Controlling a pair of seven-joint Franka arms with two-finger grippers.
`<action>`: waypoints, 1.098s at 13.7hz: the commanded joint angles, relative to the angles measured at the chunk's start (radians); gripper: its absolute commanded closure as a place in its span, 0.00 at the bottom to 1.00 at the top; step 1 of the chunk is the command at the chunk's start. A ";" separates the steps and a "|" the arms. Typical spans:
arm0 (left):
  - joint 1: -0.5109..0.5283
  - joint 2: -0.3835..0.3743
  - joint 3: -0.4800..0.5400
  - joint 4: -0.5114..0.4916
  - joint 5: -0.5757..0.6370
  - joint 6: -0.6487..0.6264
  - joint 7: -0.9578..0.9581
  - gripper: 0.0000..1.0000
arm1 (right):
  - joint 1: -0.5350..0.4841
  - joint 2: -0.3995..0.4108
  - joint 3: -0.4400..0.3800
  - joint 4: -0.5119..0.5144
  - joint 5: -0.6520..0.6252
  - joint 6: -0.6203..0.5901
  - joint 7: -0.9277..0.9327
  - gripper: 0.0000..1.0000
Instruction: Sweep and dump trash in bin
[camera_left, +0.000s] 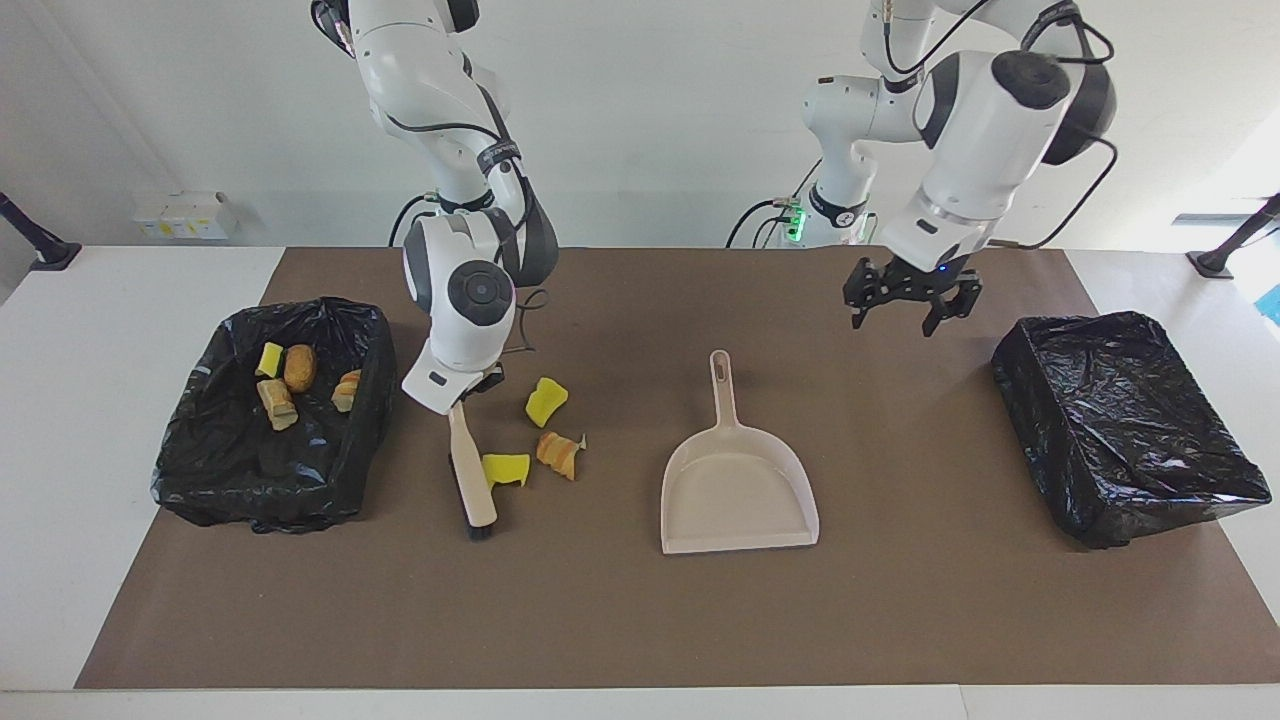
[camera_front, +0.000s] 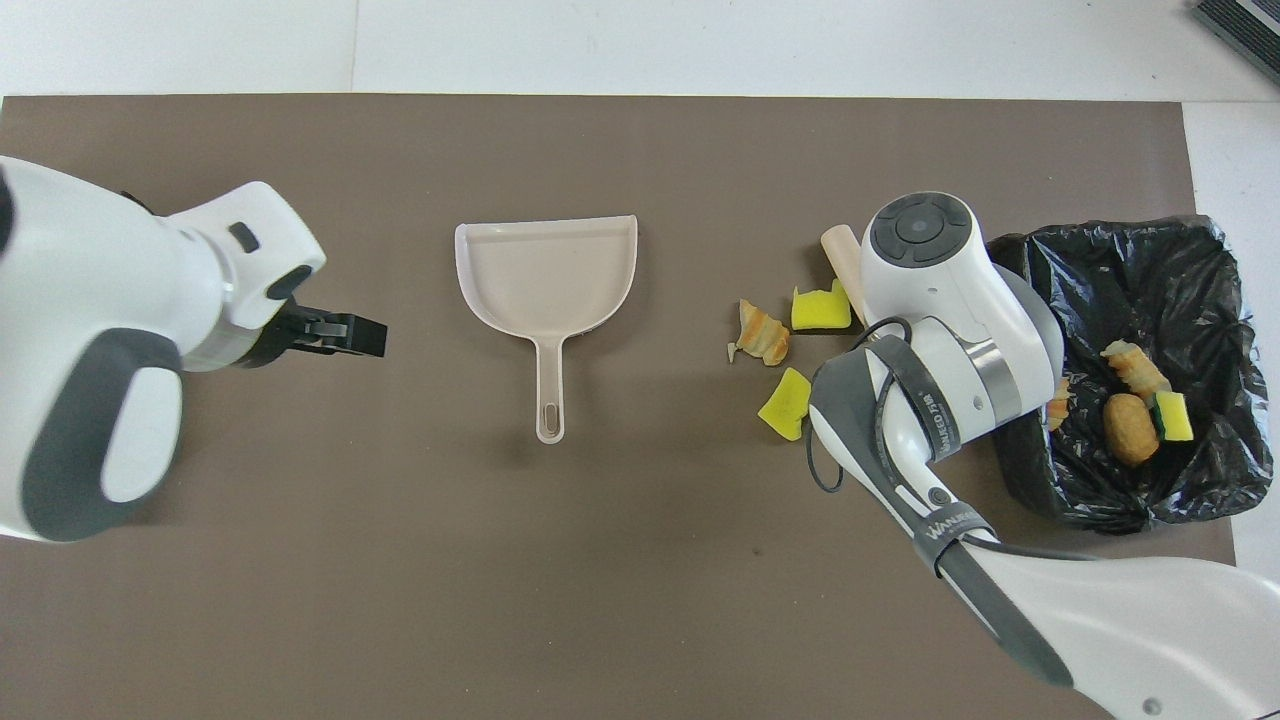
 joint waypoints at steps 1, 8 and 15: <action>-0.117 0.087 0.018 -0.051 -0.003 0.146 -0.104 0.00 | 0.017 -0.033 0.006 -0.022 0.111 -0.035 -0.011 1.00; -0.255 0.200 0.020 -0.110 -0.001 0.352 -0.305 0.00 | 0.020 -0.096 -0.004 -0.021 0.188 -0.058 0.198 1.00; -0.280 0.178 0.015 -0.173 -0.003 0.357 -0.385 0.59 | 0.007 -0.208 0.002 -0.180 0.193 -0.066 0.152 1.00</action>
